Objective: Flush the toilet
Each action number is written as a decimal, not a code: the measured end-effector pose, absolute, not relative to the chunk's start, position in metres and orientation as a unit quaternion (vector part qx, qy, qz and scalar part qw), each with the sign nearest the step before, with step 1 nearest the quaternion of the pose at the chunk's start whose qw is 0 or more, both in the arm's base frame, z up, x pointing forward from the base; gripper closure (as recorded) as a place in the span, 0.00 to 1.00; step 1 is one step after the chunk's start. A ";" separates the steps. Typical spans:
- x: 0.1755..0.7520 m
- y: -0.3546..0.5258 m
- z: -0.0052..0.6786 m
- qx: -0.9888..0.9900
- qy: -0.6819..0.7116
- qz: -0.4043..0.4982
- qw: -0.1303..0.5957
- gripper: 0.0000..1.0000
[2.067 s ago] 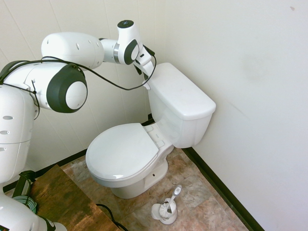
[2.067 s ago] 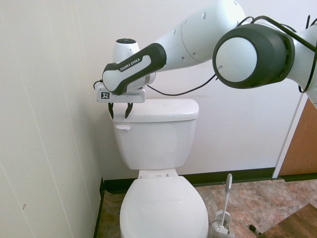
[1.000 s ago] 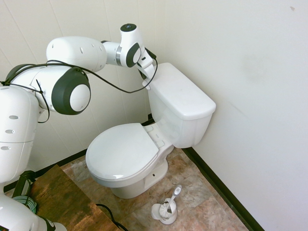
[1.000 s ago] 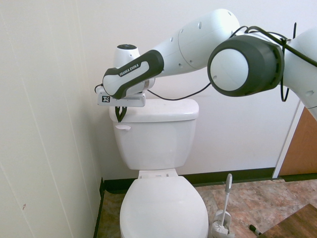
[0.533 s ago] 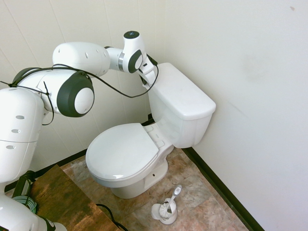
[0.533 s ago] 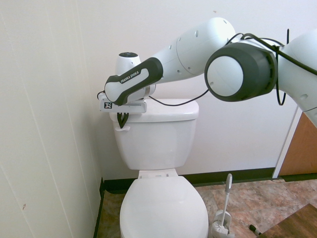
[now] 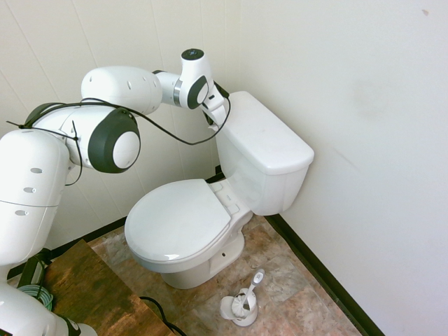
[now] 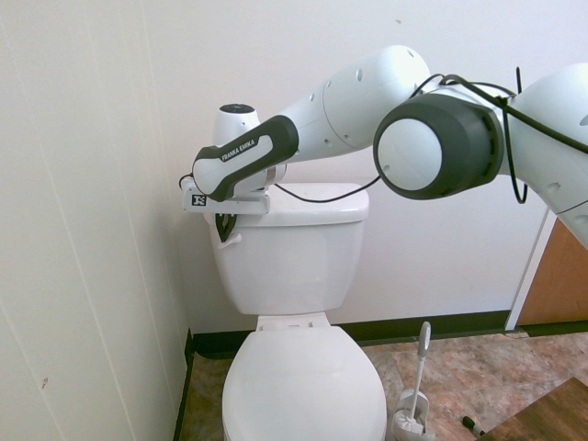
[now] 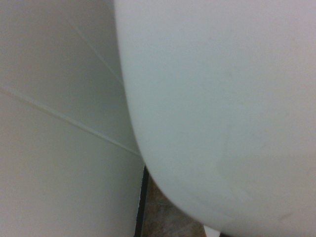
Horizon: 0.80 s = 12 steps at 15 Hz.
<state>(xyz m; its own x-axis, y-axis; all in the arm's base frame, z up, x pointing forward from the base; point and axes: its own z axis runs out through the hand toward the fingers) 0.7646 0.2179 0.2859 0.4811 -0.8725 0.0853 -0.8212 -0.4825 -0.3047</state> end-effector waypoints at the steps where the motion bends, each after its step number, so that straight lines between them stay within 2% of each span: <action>1: 0.765 0.218 0.287 -0.853 0.497 -0.115 0.112 1.00; 7: 0.757 0.219 0.332 -0.853 0.493 -0.124 0.121 1.00; 12: 0.724 0.207 0.367 -0.853 0.495 -0.116 0.115 1.00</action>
